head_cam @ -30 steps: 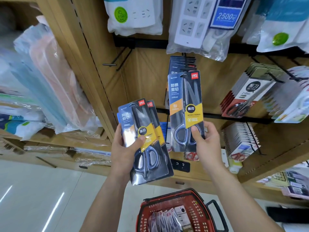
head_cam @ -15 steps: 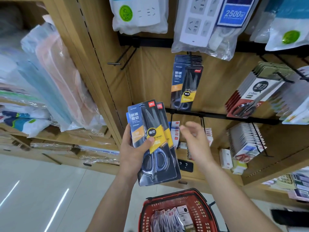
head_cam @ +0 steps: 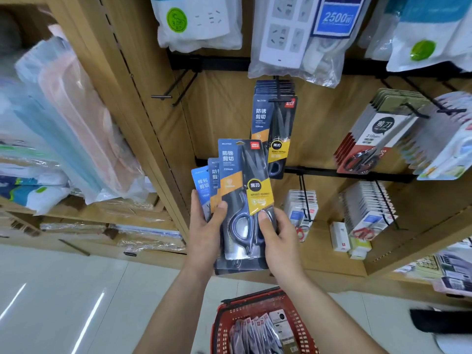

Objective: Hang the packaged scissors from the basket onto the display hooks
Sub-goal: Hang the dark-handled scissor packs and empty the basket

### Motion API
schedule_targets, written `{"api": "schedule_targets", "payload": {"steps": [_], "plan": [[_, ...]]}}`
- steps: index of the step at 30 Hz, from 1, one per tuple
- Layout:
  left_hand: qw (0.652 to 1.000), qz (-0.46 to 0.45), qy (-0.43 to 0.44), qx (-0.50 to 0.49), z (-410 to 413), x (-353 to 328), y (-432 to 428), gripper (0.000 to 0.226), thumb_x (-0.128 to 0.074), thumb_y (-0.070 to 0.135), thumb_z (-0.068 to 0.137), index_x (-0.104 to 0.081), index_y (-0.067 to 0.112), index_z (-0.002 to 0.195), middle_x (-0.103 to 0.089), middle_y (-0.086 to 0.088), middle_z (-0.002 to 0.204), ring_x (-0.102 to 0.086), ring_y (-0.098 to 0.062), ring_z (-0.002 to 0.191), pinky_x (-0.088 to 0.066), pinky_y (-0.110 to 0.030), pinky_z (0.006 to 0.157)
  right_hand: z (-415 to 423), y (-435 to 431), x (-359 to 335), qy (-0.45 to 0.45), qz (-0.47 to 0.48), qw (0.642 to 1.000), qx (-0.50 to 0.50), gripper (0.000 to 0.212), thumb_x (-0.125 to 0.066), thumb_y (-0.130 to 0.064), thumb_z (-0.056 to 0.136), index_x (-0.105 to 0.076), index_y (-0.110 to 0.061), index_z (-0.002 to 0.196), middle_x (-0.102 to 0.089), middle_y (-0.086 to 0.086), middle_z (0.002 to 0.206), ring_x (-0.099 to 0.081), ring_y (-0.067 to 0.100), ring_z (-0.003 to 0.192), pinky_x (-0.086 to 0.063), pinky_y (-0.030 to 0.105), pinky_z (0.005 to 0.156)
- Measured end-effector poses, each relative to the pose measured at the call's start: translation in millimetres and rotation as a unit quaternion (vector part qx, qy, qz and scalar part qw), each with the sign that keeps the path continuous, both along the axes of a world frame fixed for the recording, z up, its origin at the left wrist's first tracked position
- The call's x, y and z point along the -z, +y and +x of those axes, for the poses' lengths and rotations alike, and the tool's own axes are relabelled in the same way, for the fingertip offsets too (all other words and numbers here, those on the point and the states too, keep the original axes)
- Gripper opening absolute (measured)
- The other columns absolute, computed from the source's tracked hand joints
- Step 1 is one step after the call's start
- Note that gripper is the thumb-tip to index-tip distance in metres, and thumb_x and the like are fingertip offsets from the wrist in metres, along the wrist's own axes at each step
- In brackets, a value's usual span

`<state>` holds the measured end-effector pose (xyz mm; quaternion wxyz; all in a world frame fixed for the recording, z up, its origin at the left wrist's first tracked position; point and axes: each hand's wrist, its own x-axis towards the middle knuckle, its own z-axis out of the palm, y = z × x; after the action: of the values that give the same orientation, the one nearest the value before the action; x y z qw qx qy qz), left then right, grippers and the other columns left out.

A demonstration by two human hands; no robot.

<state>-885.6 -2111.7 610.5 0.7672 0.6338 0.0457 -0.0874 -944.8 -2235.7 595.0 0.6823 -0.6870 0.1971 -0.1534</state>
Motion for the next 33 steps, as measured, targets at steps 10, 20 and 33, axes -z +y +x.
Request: {"api": "schedule_targets", "payload": {"steps": [10, 20, 33], "plan": [[1.000, 0.013, -0.008, 0.012, -11.1, 5.9, 4.6, 0.072, -0.064, 0.028, 0.101, -0.027, 0.037, 0.161, -0.067, 0.023, 0.125, -0.069, 0.002, 0.111, -0.059, -0.022, 0.088, -1.9, -0.2, 6.9, -0.020, 0.021, 0.999, 0.038, 0.020, -0.059, -0.038, 0.102, -0.070, -0.025, 0.113, -0.076, -0.005, 0.110, -0.070, 0.017, 0.108, -0.054, 0.050, 0.100], [0.997, 0.070, -0.037, 0.023, -3.5, 10.3, 20.6, 0.081, -0.081, 0.027, 0.088, -0.038, 0.034, 0.156, -0.067, 0.005, 0.138, -0.064, -0.020, 0.128, -0.055, -0.052, 0.103, 0.4, -10.1, 5.7, -0.014, 0.090, 0.994, 0.054, 0.010, -0.060, -0.030, 0.103, -0.066, -0.023, 0.106, -0.076, -0.001, 0.101, -0.072, 0.021, 0.097, -0.058, 0.044, 0.087], [0.999, 0.033, -0.030, 0.000, 9.7, 2.8, 30.3, 0.067, -0.073, 0.016, 0.096, -0.042, 0.033, 0.153, -0.073, 0.003, 0.126, -0.074, -0.023, 0.110, -0.064, -0.048, 0.084, -2.2, -59.5, -11.7, -0.047, 0.044, 0.997, 0.048, 0.019, -0.065, -0.013, 0.099, -0.064, -0.019, 0.117, -0.079, 0.003, 0.095, -0.077, 0.021, 0.086, -0.060, 0.036, 0.068]]}}
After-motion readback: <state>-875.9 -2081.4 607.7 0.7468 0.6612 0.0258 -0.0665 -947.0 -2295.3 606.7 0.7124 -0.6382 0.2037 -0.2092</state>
